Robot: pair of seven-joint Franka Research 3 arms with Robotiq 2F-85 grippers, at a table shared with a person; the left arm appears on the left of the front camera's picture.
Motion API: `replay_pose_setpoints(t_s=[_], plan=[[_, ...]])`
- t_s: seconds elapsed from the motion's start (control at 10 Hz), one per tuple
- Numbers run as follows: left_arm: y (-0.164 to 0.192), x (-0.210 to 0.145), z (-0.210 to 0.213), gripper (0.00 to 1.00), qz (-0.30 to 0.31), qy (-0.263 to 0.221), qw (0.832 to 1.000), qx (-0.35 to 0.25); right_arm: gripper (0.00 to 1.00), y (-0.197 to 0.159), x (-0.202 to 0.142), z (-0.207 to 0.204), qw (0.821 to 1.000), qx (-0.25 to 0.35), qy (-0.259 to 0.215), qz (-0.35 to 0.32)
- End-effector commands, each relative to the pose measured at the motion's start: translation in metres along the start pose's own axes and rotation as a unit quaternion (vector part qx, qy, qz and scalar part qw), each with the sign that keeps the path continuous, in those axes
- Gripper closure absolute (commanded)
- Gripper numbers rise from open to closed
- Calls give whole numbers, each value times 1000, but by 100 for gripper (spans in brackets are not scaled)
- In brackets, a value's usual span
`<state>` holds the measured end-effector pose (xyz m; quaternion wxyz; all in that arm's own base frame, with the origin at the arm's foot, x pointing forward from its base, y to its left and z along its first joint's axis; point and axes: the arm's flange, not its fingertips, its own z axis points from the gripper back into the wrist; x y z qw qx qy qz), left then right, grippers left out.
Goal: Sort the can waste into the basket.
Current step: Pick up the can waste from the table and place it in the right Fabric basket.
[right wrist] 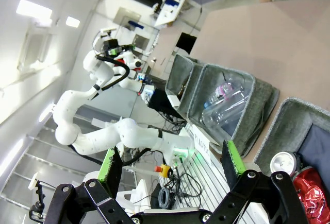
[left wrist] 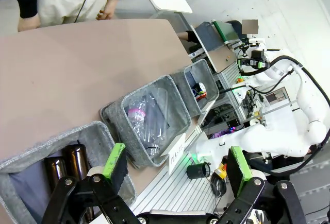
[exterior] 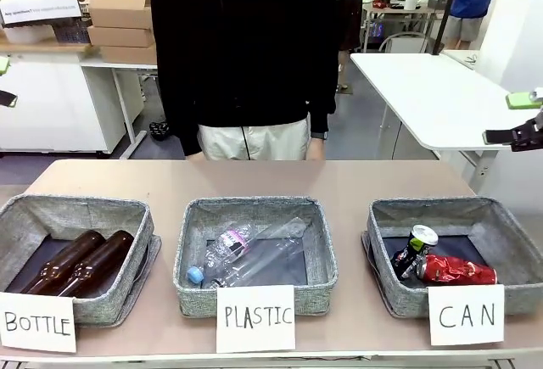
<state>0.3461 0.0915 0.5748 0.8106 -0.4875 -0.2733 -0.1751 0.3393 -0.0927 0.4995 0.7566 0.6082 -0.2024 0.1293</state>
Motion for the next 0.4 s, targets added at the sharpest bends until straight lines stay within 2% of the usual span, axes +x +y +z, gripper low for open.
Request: replay_pose_setpoints(t_s=[0.0,0.3], plan=[[0,-3,1,0,-13,3,1000,-2,0,1,-1,0,1000,3,3,7],[0,-3,1,0,-13,3,1000,-2,0,1,-1,0,1000,3,3,7]])
